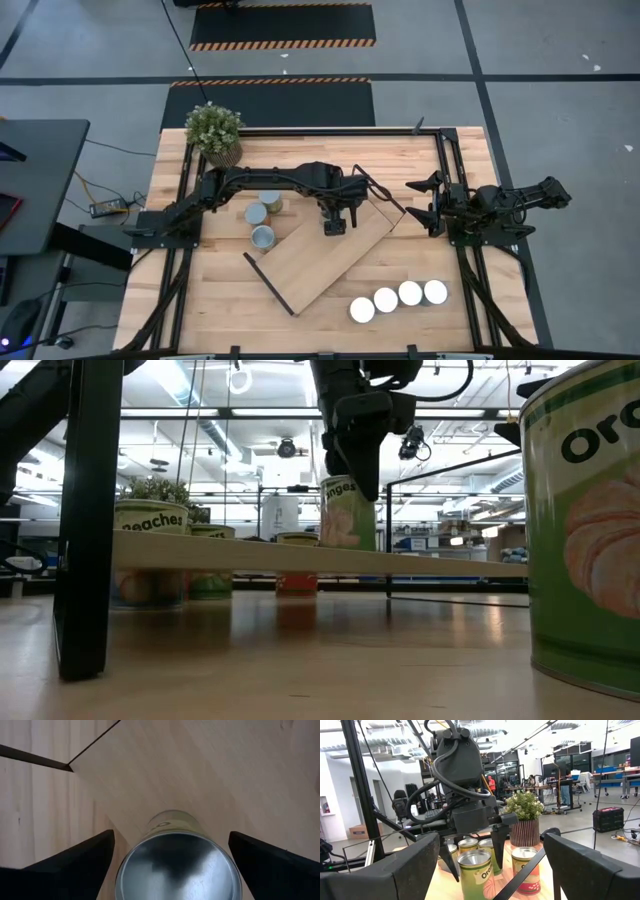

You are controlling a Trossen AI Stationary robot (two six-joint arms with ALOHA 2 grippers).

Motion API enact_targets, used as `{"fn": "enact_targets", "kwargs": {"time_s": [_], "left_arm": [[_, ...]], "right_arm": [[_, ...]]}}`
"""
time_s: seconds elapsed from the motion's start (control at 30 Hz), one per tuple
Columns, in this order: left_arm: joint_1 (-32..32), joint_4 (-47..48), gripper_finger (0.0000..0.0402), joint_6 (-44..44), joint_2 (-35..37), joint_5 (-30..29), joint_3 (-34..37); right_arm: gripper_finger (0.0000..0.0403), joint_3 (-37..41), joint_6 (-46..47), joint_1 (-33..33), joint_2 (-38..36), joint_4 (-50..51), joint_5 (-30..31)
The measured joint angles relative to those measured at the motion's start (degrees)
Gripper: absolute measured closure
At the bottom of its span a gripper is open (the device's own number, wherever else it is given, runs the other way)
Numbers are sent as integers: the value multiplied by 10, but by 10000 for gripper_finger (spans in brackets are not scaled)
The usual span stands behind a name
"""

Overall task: Pick and place cans onto a shelf
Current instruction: Put the canned orange on the shelf

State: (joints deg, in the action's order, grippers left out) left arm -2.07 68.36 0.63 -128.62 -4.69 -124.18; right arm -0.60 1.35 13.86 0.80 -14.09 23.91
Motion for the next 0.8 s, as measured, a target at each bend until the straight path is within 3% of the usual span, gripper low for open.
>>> {"fn": "enact_targets", "kwargs": {"time_s": [0.5, 0.8], "left_arm": [[0, -46, 4, 0, 0, 0, 0], [1, -82, 4, -92, 0, 0, 0]], "right_arm": [[37, 0, 0, 0, 0, 0, 0], [37, 0, 0, 0, 0, 0, 0]]}}
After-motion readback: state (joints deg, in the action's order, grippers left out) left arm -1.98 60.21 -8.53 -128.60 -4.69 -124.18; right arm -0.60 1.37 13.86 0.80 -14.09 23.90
